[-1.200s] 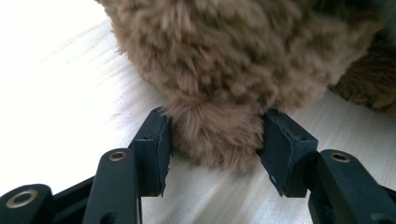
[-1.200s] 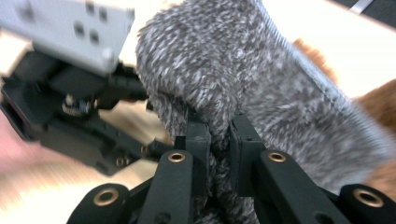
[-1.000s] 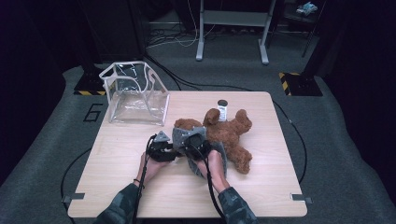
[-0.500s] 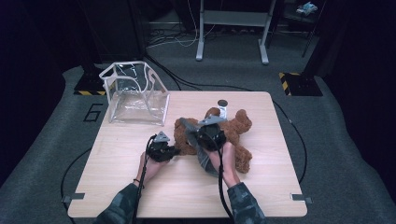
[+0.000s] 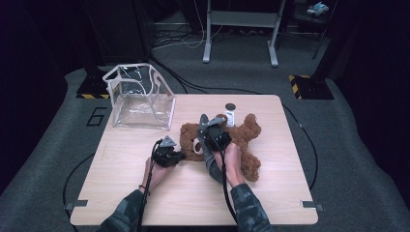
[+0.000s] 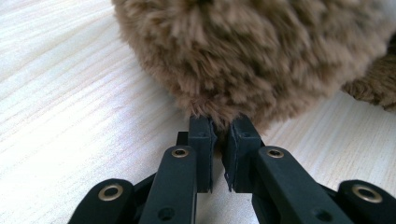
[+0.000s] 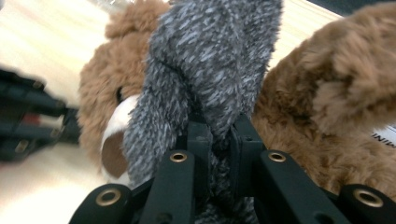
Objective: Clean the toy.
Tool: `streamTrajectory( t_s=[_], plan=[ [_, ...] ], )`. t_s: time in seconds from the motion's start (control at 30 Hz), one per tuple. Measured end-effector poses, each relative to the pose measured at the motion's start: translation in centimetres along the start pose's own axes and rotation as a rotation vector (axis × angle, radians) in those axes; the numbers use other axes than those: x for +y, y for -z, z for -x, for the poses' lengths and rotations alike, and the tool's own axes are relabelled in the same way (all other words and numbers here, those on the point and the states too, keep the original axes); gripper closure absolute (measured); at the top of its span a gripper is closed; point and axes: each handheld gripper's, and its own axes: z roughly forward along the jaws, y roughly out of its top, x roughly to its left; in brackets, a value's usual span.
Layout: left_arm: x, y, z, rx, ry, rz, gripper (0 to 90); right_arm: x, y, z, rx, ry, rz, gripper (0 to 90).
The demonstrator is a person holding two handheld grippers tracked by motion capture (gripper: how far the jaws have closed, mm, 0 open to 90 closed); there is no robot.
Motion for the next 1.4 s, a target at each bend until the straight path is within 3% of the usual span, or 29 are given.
streamTrajectory(
  t_s=[0.13,0.23,0.43,0.63,0.77,0.9,1.07,1.13,1.2,1.3,1.4],
  plan=[
    [0.0,0.0,0.1,-0.001,0.01,-0.001,82.1,-1.3,0.8,-0.2,0.006,0.033,-0.012,81.0],
    [0.0,0.0,0.0,-0.002,0.007,-0.002,82.1,-2.0,0.9,-0.1,0.018,0.03,-0.022,81.0],
    [0.0,0.0,0.0,-0.001,0.005,-0.003,82.1,-3.4,0.4,-0.7,0.047,0.02,-0.035,81.2],
    [0.0,0.0,-0.1,-0.004,0.009,0.0,82.1,-5.8,-1.0,-1.5,0.105,0.023,-0.103,81.2],
    [0.0,0.1,-0.1,-0.006,0.003,-0.005,82.2,-5.3,-0.2,-1.0,0.138,0.009,-0.079,81.1],
    [0.0,0.0,0.0,-0.007,0.008,0.003,82.4,-3.6,2.5,0.3,0.095,-0.007,0.017,81.1],
    [0.0,0.0,-0.1,-0.008,0.009,0.0,82.5,-0.9,4.4,3.0,-0.046,-0.028,0.09,81.1],
    [0.0,0.0,-0.1,-0.011,0.012,0.001,82.4,-0.5,4.1,4.3,-0.11,-0.05,0.08,81.2],
    [-0.1,0.1,-0.1,-0.011,0.011,0.002,82.4,-0.8,2.8,5.6,-0.137,-0.075,0.008,81.3],
    [-0.1,0.1,0.0,-0.017,0.013,0.004,82.3,-2.1,1.0,6.1,-0.117,-0.097,-0.044,81.9],
    [-0.2,0.3,-0.1,-0.022,0.018,0.004,79.9,-2.6,0.8,6.0,-0.098,-0.101,-0.052,82.5]
  ],
)
